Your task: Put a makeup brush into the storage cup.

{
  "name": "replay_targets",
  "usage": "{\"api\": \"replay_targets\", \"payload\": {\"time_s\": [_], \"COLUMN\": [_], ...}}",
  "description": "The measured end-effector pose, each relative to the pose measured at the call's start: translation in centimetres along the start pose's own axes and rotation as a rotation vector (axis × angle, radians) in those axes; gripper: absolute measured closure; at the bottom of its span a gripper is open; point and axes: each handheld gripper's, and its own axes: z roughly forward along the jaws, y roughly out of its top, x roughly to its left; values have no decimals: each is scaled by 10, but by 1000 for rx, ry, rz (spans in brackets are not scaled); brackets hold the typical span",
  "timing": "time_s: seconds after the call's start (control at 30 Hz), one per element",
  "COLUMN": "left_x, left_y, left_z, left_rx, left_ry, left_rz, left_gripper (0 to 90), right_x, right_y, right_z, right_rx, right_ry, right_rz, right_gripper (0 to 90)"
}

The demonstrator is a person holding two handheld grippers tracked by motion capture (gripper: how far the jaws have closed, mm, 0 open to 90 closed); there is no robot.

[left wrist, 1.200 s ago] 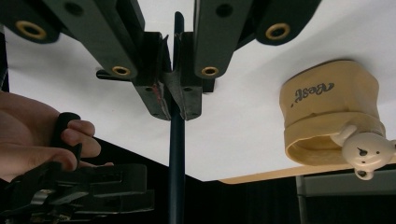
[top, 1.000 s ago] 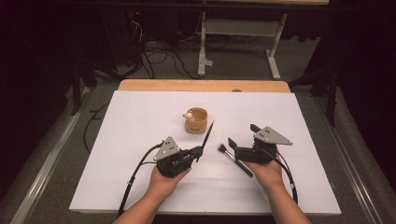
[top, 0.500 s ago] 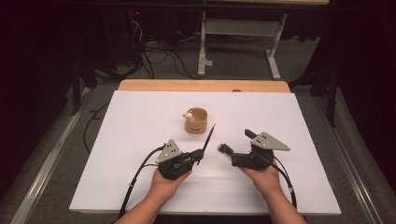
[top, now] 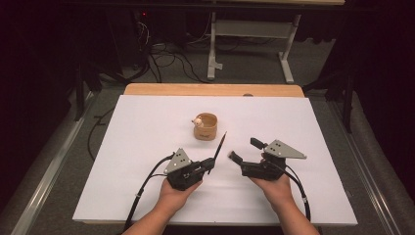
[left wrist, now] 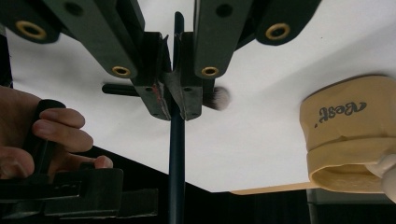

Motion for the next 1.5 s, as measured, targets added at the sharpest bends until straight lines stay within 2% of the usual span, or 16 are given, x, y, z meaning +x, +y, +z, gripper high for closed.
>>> {"api": "replay_targets", "payload": {"time_s": [0.2, 0.8, 1.5], "left_x": [-2, -7, -13], "left_y": [-2, -5, -9], "left_z": [4, 9, 15], "left_rx": [14, 28, 34], "left_ry": [-2, -5, -2], "left_rz": [2, 9, 21], "left_gripper": [843, 843, 843], "right_x": [1, 3, 6], "right_y": [0, -2, -4], "right_z": [1, 5, 11], "right_rx": [-4, 5, 3], "right_ry": [49, 145, 188], "right_rz": [27, 92, 129], "right_gripper": [194, 382, 588]}}
